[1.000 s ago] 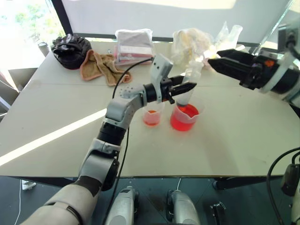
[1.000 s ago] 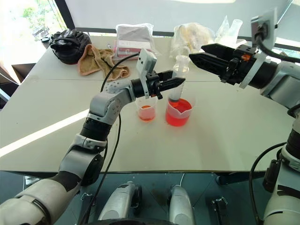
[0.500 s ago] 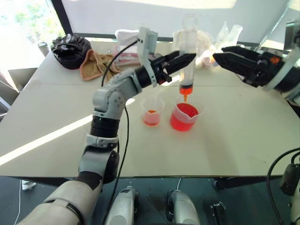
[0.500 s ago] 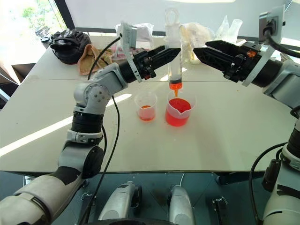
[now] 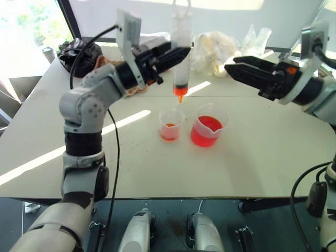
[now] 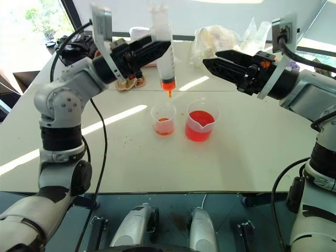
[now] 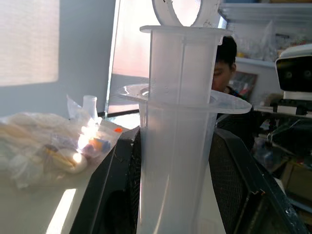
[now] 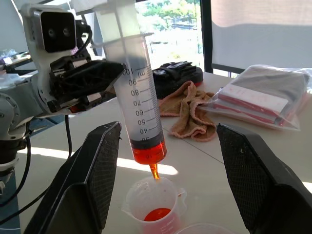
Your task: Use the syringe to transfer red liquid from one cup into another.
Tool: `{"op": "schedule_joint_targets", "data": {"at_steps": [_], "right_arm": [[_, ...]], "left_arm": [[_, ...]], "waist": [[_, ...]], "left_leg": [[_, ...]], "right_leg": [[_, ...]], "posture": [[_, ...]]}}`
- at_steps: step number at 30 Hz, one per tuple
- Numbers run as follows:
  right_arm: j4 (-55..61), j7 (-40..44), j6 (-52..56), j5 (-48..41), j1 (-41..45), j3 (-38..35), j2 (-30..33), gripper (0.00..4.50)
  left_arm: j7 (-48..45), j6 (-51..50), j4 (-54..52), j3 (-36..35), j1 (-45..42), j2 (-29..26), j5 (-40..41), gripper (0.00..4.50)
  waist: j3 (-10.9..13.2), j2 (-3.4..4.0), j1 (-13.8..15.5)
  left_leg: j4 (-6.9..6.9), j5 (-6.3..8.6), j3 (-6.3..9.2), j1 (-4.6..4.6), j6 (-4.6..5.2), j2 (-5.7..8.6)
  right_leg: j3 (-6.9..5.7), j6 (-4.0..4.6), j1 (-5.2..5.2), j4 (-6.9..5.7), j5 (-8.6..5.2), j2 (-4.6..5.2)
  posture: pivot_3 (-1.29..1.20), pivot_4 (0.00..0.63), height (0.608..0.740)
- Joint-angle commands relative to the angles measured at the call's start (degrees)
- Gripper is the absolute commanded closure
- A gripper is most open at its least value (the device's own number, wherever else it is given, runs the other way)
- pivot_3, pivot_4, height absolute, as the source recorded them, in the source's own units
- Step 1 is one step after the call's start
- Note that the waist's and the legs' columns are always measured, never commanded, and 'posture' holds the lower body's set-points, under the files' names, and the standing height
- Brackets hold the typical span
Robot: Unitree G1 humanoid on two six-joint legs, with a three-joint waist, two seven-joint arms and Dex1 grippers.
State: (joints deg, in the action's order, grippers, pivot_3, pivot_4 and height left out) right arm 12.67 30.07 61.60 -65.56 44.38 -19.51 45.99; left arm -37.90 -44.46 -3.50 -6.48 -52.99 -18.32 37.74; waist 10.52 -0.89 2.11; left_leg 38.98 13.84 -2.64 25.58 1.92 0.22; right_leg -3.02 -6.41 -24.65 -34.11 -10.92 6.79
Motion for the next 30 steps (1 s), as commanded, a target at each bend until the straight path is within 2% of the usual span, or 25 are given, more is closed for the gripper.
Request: {"op": "schedule_joint_targets", "data": {"at_steps": [1, 12, 21, 30], "right_arm": [[1.1, -0.37, -1.07, -0.62, 2.71, -0.06, -0.53, 1.28], [0.27, -2.92, -0.79, 0.91, 9.89, 4.01, -3.89, 1.28], [-6.01, -6.13, -2.8, 13.21, 15.49, 13.94, -10.91, 1.28], [-12.11, -4.98, -4.15, 21.52, 19.39, 17.04, -15.29, 1.28]], "left_arm": [[-0.67, 1.93, -2.85, 2.09, 1.99, -0.39, -1.16, 3.04], [-2.96, 10.31, 3.49, 5.44, 6.92, -0.06, -7.19, 3.04], [-4.01, 11.6, 4.36, 5.94, 6.83, 0.14, -8.61, 3.04], [-4.01, 11.68, 3.71, 6.1, 7.16, 0.42, -9.13, 3.04]], "waist": [[0.0, 0.0, 0.06], [0.03, 0.05, 0.01], [0.06, 0.1, -0.39], [0.07, 0.12, -0.57]], "left_leg": [[0.0, 0.0, 0.01, 0.0, 0.0, 0.0], [-0.02, 0.01, 0.0, 0.02, -0.01, -0.01], [-0.03, 0.01, -0.02, 0.1, -0.02, -0.01], [-0.03, 0.0, -0.05, 0.3, 0.0, 0.04]], "right_leg": [[-0.01, 0.0, 0.0, 0.0, 0.0, 0.0], [0.0, 0.01, -0.05, 0.01, 0.0, 0.01], [0.01, 0.02, -0.16, -0.03, 0.0, 0.03], [-0.02, -0.15, -0.28, -0.05, 0.09, 0.01]], "posture": [[0.0, 0.15, 0.74], [0.0, 0.15, 0.74], [0.0, 0.15, 0.74], [0.0, 0.15, 0.74]]}}
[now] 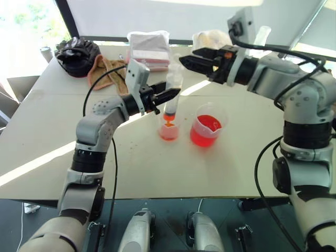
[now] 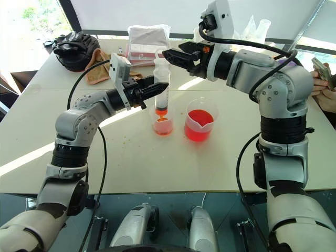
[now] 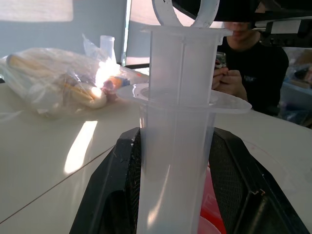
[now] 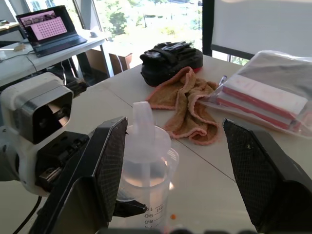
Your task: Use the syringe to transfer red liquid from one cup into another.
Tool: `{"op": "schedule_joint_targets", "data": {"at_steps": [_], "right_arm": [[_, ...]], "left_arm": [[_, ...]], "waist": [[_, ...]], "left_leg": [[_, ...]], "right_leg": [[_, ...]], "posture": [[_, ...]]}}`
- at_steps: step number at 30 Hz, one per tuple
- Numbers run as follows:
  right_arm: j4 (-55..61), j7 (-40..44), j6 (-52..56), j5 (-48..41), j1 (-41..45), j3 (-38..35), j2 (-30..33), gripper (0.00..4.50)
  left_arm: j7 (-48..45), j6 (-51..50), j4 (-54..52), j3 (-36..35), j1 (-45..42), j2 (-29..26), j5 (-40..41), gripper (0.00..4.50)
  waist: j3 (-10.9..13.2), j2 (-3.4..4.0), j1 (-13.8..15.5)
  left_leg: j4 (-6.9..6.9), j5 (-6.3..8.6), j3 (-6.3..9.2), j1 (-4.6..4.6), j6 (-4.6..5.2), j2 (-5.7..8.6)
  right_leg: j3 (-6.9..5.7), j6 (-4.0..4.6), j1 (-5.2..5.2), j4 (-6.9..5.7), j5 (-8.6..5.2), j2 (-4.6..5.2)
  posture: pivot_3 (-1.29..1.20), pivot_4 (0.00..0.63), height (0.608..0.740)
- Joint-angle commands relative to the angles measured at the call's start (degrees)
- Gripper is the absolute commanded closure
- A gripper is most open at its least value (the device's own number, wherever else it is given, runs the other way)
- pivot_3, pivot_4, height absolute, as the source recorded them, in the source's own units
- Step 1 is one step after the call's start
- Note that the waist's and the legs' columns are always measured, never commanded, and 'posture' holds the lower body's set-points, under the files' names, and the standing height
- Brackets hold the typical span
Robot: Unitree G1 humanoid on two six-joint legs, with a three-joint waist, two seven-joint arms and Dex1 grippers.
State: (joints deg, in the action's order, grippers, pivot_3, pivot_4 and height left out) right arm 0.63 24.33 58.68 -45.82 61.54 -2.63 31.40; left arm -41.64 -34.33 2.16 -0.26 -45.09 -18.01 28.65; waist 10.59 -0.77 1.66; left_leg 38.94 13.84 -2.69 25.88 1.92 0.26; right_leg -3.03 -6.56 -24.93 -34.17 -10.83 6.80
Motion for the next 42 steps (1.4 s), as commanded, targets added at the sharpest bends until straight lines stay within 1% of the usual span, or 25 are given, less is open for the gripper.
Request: {"op": "schedule_joint_targets", "data": {"at_steps": [1, 4, 9, 13, 18, 27, 42], "right_arm": [[-0.6, 1.01, -1.17, 2.8, 2.45, 0.79, -1.03, 1.28], [-1.37, 1.97, -0.78, 4.55, 2.84, 1.84, -1.83, 2.07], [-1.61, 2.77, -0.84, 6.39, 3.33, 2.2, -3.41, 4.49], [-1.49, 3.64, -0.07, 6.78, 3.81, 2.37, -4.01, 4.49], [0.95, 6.79, 4.11, 5.09, 4.0, 3.18, -3.58, 4.49], [3.15, 7.61, 10.42, 4.05, 3.59, 3.32, -5.18, 4.49], [6.31, 7.26, 12.31, 4.63, -0.64, 3.26, -8.67, 4.49]], "left_arm": [[-0.22, 1.58, -2.12, -0.06, -0.62, 0.15, -0.11, 3.04], [-0.14, 1.55, -2.48, -0.07, -0.41, 0.19, -0.19, 3.04], [-0.1, 1.33, -2.9, -0.18, -0.12, 0.14, -0.3, 3.04], [0.05, 1.05, -3.33, -0.19, -0.02, 0.24, -0.27, 3.04], [0.38, 0.43, -3.92, -0.4, -0.3, 0.25, 0.05, 3.04], [1.53, -3.06, -6.77, -1.57, -0.61, 0.39, 1.87, 3.04], [3.27, -8.46, -11.5, -3.92, -0.25, -2.28, 4.64, 3.04]], "waist": [[0.0, 0.0, -0.27], [0.01, 0.01, -0.93], [0.04, 0.07, -1.24], [0.05, 0.08, -1.13], [0.05, 0.08, -1.04], [0.05, 0.08, -1.09], [0.06, 0.1, -1.11]], "left_leg": [[0.0, 0.0, 0.0, 0.0, 0.0, 0.0], [0.0, 0.0, 0.01, 0.0, 0.0, 0.0], [-0.01, -0.01, 0.01, -0.02, 0.01, -0.02], [0.0, -0.01, 0.01, -0.03, 0.01, -0.03], [0.0, -0.01, 0.02, -0.02, 0.0, -0.02], [0.0, 0.0, 0.03, -0.02, 0.0, -0.03], [0.0, 0.0, 0.04, -0.03, 0.0, -0.02]], "right_leg": [[0.0, -0.02, 0.0, -0.01, 0.01, -0.01], [-0.02, -0.04, 0.01, -0.05, 0.02, -0.02], [-0.02, -0.08, -0.01, -0.09, 0.03, -0.06], [-0.02, -0.08, 0.0, -0.09, 0.03, -0.07], [-0.01, -0.08, 0.0, -0.08, 0.03, -0.06], [-0.01, -0.07, 0.0, -0.08, 0.03, -0.06], [-0.01, -0.08, 0.0, -0.1, 0.03, -0.07]], "posture": [[0.0, 0.15, 0.74], [0.0, 0.15, 0.74], [0.0, 0.15, 0.74], [0.0, 0.15, 0.74], [0.0, 0.15, 0.74], [0.0, 0.15, 0.74], [0.0, 0.15, 0.74]]}}
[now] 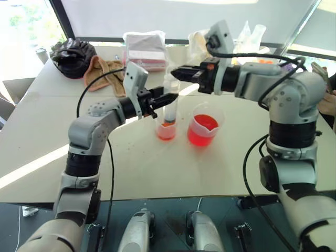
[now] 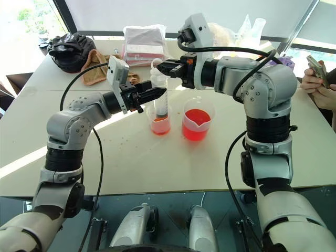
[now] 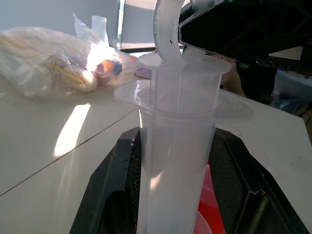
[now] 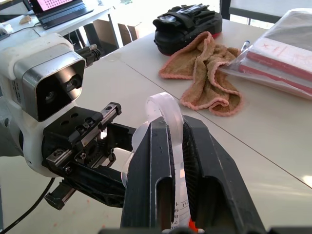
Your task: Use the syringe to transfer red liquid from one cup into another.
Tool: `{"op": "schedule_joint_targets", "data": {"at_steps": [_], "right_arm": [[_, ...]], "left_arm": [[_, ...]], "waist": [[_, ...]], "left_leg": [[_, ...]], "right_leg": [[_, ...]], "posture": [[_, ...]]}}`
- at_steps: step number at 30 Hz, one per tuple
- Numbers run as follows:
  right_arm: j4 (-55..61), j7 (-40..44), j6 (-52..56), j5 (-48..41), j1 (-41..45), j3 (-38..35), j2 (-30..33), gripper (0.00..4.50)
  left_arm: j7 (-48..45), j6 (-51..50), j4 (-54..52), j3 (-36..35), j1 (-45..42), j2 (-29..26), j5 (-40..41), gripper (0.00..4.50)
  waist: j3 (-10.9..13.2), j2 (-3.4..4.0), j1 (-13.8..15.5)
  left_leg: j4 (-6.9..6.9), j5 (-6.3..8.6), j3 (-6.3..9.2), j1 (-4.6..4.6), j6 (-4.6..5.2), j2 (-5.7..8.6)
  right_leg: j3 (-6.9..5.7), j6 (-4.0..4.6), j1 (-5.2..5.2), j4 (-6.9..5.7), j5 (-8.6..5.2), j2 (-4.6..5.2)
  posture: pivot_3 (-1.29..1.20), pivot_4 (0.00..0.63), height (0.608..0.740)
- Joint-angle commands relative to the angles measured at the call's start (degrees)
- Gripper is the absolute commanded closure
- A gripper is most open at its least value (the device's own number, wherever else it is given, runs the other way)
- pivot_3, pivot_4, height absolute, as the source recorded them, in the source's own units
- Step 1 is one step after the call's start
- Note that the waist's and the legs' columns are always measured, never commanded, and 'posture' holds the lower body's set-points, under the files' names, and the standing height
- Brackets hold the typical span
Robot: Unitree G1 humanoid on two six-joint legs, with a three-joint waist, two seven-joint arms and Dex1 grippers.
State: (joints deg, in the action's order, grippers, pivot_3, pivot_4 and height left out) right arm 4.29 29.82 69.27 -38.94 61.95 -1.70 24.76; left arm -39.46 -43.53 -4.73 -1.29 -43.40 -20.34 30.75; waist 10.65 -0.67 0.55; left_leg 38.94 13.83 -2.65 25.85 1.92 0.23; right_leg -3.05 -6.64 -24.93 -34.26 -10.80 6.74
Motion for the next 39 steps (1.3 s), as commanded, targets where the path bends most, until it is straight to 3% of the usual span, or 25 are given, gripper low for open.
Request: {"op": "schedule_joint_targets", "data": {"at_steps": [1, 17, 20, 25, 34, 39], "right_arm": [[2.82, 1.77, 1.54, -2.03, -1.33, 2.43, -2.13, 4.49], [3.25, 3.71, 0.57, -1.41, -1.67, 2.24, -1.17, 4.49], [2.84, 4.3, 0.04, -1.37, -1.31, 1.79, -0.99, 3.28], [1.58, 5.28, -0.46, -0.42, -0.23, 1.31, 0.2, 0.83], [-3.76, 9.6, -2.71, 0.31, 3.84, -2.78, 8.51, 0.83], [-2.31, 12.43, -2.42, -1.45, 1.2, -6.54, 14.78, 0.83]], "left_arm": [[1.14, 0.45, -4.88, -3.05, -1.89, -0.14, 2.78, 3.04], [1.63, 0.12, -5.7, -3.79, -2.17, -2.15, 4.69, 3.04], [1.78, 0.31, -5.91, -3.77, -1.77, -2.44, 4.68, 3.04], [2.39, -0.18, -6.73, -4.47, -1.34, -2.87, 5.39, 3.04], [3.27, -0.83, -7.91, -4.86, -0.63, -3.07, 6.08, 3.04], [3.99, -0.74, -8.11, -4.95, -0.52, -2.66, 6.03, 3.04]], "waist": [[0.0, 0.01, -0.02], [0.01, 0.02, -0.08], [0.02, 0.03, -0.16], [0.02, 0.03, -0.13], [0.05, 0.06, 0.06], [0.05, 0.05, 0.14]], "left_leg": [[0.0, 0.0, 0.0, 0.0, 0.0, 0.0], [0.0, 0.0, 0.0, 0.0, -0.01, 0.0], [0.0, 0.0, 0.0, -0.01, 0.0, 0.0], [0.0, 0.0, -0.01, -0.01, 0.0, 0.0], [0.0, 0.0, 0.0, 0.0, -0.01, 0.01], [0.0, 0.0, -0.03, 0.0, -0.01, 0.01]], "right_leg": [[0.0, 0.0, 0.0, 0.0, 0.0, 0.0], [0.0, 0.0, 0.0, 0.01, 0.0, 0.0], [0.0, 0.01, 0.0, 0.01, 0.0, 0.0], [0.0, 0.0, 0.0, 0.01, 0.0, -0.01], [0.0, 0.03, 0.0, 0.03, -0.02, 0.01], [0.01, 0.03, 0.01, 0.08, -0.02, 0.01]], "posture": [[0.0, 0.15, 0.74], [0.0, 0.15, 0.74], [0.0, 0.15, 0.74], [0.0, 0.15, 0.74], [0.0, 0.15, 0.74], [0.0, 0.15, 0.74]]}}
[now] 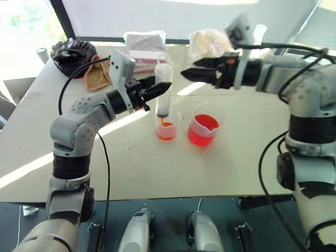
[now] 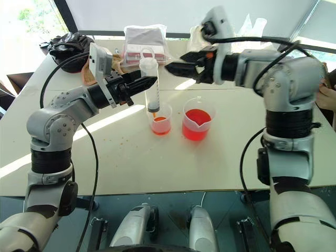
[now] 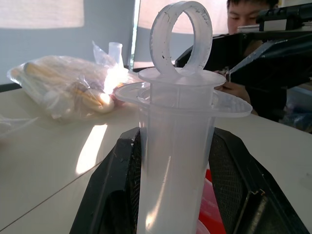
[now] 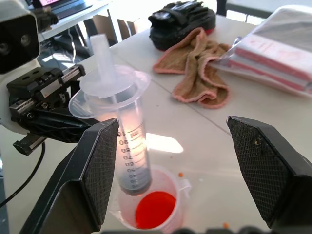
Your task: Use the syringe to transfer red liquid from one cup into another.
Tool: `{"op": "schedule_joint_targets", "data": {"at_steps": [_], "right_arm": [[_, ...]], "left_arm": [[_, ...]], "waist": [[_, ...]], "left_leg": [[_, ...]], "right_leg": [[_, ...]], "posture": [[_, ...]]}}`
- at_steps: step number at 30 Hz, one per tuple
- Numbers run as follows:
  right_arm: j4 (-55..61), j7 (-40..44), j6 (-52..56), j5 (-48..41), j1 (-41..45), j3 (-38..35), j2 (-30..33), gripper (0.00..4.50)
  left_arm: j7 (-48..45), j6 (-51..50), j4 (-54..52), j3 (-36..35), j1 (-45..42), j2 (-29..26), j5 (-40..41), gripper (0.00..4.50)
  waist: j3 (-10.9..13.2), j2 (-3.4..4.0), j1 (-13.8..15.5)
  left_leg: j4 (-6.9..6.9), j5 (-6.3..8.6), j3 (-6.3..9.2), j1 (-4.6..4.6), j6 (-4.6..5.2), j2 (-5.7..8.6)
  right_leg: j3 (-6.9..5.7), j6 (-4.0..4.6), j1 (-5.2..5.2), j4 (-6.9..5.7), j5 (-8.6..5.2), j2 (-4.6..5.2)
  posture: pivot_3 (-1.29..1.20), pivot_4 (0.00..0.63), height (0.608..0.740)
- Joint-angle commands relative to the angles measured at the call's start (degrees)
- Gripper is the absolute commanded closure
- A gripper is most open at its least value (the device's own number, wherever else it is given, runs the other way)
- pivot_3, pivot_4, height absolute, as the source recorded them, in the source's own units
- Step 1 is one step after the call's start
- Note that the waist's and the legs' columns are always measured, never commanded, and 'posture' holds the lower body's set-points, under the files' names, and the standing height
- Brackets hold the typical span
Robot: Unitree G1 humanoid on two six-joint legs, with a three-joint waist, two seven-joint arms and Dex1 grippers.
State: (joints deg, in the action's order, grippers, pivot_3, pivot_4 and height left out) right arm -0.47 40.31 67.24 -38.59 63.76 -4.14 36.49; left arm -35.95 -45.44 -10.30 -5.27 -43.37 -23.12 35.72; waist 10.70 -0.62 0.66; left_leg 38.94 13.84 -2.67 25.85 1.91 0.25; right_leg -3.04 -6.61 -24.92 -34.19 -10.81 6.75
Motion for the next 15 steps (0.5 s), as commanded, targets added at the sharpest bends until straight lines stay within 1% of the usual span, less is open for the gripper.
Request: {"op": "schedule_joint_targets", "data": {"at_steps": [1, 4, 9, 12, 15], "right_arm": [[3.4, 2.45, -0.21, -2.43, -1.66, -4.99, 3.99, 0.83], [5.62, 2.42, 0.54, -4.11, -4.54, -6.95, 4.86, 0.83], [7.28, -0.41, -0.07, -3.74, -7.6, -7.14, 3.65, 0.83], [6.75, -1.97, -0.21, -3.03, -8.33, -6.79, 3.14, 0.83], [6.74, -2.23, -0.73, -2.89, -9.18, -6.48, 3.09, 0.83]], "left_arm": [[0.58, 1.12, -2.57, -1.08, -0.65, 0.17, 1.13, 3.04], [1.71, 0.24, -2.1, -2.04, -1.7, 0.88, 2.12, 3.04], [6.18, -3.13, -0.22, -5.3, -4.96, 2.28, 5.5, 3.04], [11.91, -6.79, 2.11, -9.06, -9.23, 4.19, 8.89, 3.04], [20.71, -11.67, 6.98, -14.22, -14.38, 5.22, 11.12, 3.04]], "waist": [[0.01, -0.02, 0.04], [0.01, -0.02, -0.01], [0.01, -0.02, -0.13], [0.01, -0.02, -0.05], [0.02, -0.04, 0.13]], "left_leg": [[0.0, 0.0, 0.01, 0.0, 0.0, 0.0], [-0.01, 0.0, 0.0, 0.0, 0.0, -0.01], [-0.01, 0.0, 0.02, -0.03, 0.0, -0.04], [0.0, 0.0, 0.02, -0.03, 0.0, -0.03], [0.01, 0.0, 0.05, -0.02, 0.01, 0.0]], "right_leg": [[-0.01, 0.0, 0.0, 0.01, 0.0, 0.0], [0.0, 0.0, 0.01, 0.01, 0.0, 0.0], [0.0, 0.0, 0.0, -0.04, 0.0, 0.0], [0.0, -0.01, 0.0, -0.04, 0.0, -0.01], [0.0, -0.04, 0.03, -0.03, 0.01, 0.0]], "posture": [[0.0, 0.15, 0.74], [0.0, 0.15, 0.74], [0.0, 0.15, 0.74], [0.0, 0.15, 0.74], [0.0, 0.15, 0.74]]}}
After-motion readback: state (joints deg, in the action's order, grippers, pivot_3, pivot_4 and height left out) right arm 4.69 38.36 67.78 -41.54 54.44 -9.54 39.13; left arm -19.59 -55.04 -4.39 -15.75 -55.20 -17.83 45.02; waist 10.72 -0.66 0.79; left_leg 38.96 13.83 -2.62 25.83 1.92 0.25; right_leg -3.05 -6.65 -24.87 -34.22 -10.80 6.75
